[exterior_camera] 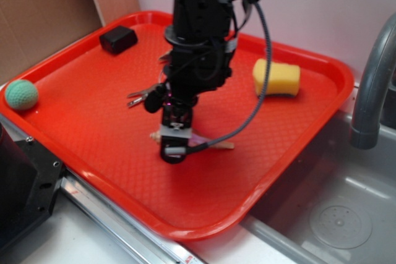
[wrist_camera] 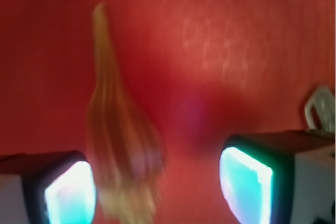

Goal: Grab the shell.

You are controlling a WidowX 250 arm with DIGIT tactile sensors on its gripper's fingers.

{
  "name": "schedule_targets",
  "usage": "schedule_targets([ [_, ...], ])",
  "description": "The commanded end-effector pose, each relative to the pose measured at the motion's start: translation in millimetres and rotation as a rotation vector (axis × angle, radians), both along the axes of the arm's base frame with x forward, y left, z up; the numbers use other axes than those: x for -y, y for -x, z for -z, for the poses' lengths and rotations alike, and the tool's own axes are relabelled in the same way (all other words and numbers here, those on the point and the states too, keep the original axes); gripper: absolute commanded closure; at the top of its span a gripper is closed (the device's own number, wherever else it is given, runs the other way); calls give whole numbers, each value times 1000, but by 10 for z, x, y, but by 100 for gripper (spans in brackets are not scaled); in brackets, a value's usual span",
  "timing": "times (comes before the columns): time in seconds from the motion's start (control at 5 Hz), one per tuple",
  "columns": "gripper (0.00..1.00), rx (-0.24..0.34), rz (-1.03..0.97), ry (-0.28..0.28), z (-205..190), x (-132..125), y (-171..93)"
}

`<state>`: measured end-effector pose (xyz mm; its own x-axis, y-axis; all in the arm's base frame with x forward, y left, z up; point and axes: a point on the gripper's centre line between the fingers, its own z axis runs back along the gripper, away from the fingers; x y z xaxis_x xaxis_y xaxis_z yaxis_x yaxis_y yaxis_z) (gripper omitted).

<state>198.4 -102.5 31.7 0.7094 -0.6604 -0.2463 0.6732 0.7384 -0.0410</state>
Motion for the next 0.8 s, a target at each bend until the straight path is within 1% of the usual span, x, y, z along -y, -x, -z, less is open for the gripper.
schedule_targets([
  [0.0,0,-2,4,-20,34,51,147],
  [0.2,100,15,-16,-20,18,29,168],
  [0.4,100,31,-44,-22,-67,-5,143],
  [0.6,100,80,-111,5,-332,-74,111],
])
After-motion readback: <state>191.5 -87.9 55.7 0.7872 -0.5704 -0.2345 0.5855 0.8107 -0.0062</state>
